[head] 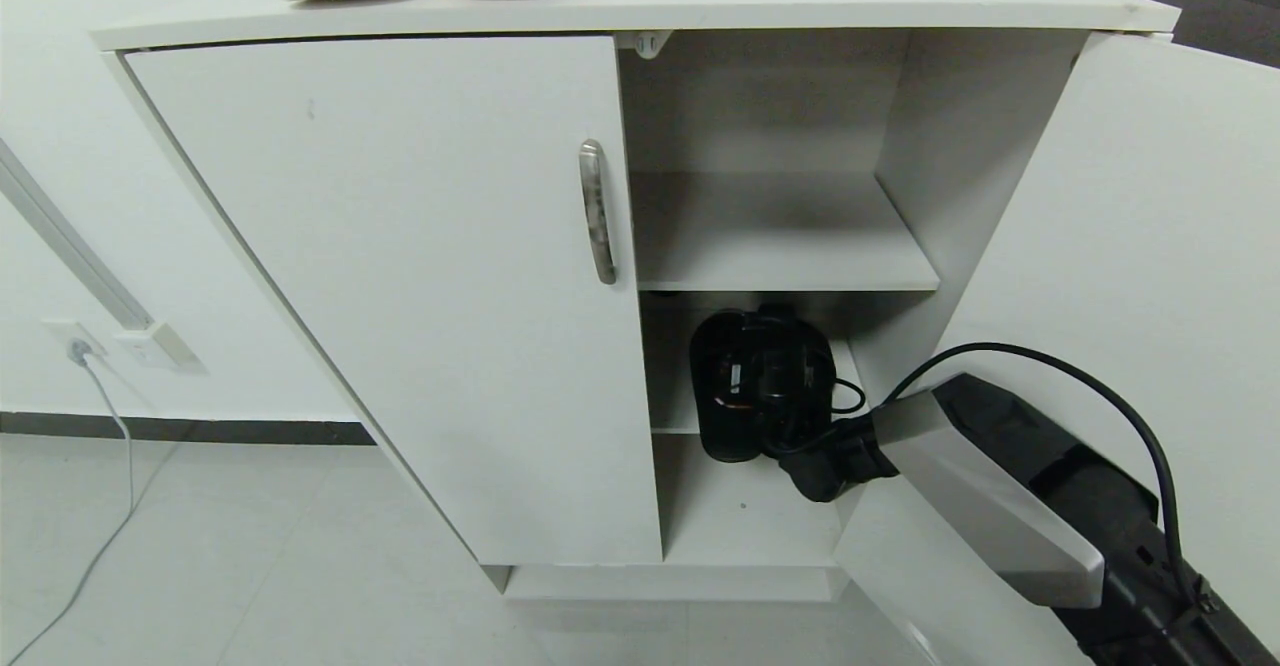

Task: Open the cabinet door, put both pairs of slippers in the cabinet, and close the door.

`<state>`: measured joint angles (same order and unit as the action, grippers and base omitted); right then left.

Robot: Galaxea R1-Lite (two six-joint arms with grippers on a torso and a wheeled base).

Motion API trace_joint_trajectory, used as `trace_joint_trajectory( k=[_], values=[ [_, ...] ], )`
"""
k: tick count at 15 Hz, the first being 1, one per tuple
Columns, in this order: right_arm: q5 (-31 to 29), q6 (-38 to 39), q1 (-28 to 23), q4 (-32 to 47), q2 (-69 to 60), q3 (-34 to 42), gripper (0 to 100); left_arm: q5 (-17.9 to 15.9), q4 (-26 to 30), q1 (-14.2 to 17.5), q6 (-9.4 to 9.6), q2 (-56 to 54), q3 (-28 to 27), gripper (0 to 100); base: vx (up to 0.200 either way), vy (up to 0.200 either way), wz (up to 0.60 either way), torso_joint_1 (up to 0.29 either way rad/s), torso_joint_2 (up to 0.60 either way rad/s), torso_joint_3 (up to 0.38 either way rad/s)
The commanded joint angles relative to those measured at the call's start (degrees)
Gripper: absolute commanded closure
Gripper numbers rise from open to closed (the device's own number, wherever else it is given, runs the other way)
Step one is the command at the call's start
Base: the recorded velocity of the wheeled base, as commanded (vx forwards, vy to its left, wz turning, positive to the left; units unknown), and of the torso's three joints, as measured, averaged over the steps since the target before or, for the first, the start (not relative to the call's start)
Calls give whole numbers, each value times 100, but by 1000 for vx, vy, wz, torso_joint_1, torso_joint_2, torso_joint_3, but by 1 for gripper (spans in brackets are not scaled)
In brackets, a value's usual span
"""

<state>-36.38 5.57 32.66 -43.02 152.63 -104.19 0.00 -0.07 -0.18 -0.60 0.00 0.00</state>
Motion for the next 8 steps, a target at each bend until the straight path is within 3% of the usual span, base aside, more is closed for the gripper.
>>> trace_joint_trajectory(
  k=[1, 3, 8],
  values=[
    [-10, -3, 21, -22, -101, 180, 0, 0, -1, 1, -2, 9, 0, 100, 0, 0, 0, 0, 0, 0],
    [-10, 23, 56, -84, -339, 558, 0, 0, -1, 1, -2, 9, 0, 100, 0, 0, 0, 0, 0, 0],
    [-10, 14, 311, -883, -1596, 2659, 0, 0, -1, 1, 7, 9, 0, 100, 0, 0, 0, 0, 0, 0]
  ],
)
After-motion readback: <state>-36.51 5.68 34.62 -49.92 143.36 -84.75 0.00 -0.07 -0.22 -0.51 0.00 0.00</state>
